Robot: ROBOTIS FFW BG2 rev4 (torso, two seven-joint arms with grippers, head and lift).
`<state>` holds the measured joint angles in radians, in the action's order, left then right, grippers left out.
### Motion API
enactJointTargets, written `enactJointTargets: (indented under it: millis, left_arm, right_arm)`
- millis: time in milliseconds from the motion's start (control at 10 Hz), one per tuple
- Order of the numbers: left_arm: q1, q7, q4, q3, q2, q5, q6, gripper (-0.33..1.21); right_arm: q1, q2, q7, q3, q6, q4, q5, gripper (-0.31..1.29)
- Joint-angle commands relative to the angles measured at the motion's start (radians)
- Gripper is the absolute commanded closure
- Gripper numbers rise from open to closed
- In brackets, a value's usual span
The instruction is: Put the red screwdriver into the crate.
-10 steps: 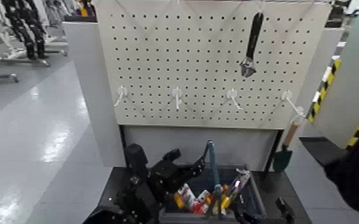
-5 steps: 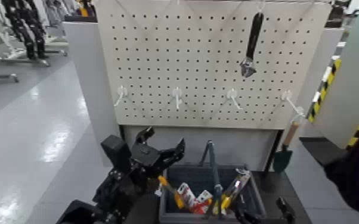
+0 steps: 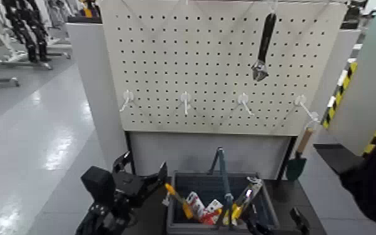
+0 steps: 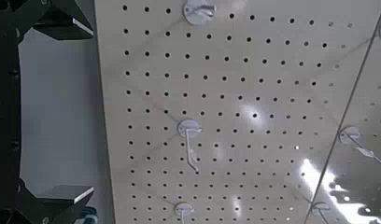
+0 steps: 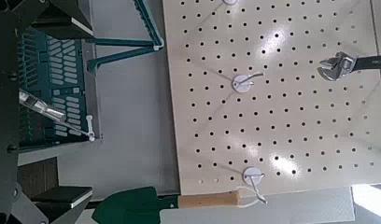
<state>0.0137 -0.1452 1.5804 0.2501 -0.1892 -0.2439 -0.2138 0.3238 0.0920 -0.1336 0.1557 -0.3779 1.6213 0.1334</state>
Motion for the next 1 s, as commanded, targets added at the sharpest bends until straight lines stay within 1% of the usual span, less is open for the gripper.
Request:
enactJointTargets:
  millis: [100, 400, 600, 1000]
  left_arm:
    - [0.078, 0.003, 0.052, -0.046, 0.007, 0.020, 0.056, 0.13]
    - [0.152, 0.001, 0.078, -0.069, 0.013, 0.031, 0.088, 0.13]
    - [0.164, -0.002, 0.082, -0.066, 0.013, 0.031, 0.088, 0.13]
    - [0.167, -0.010, 0.082, -0.048, 0.011, 0.026, 0.086, 0.13]
  right_arm:
    - [0.009, -0.009, 0.000, -0.015, -0.019, 0.000, -0.012, 0.13]
    - [0.015, -0.011, 0.000, -0.018, -0.027, 0.003, -0.029, 0.12]
    - [0.015, -0.009, 0.003, -0.015, -0.024, 0.008, -0.040, 0.12]
    - [0.015, -0.014, 0.005, -0.018, -0.006, 0.011, -0.044, 0.12]
